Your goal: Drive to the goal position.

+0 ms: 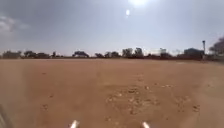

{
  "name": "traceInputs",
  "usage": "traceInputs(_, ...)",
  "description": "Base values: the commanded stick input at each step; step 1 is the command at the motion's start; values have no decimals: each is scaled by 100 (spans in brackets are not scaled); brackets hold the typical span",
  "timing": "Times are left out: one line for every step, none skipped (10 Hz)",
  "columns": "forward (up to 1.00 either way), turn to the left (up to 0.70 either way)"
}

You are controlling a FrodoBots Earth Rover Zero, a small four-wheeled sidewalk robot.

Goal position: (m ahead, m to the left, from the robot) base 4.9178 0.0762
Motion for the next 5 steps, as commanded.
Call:
traceInputs(70,0)
traceInputs(70,0)
traceInputs(70,0)
traceInputs(70,0)
traceInputs(70,0)
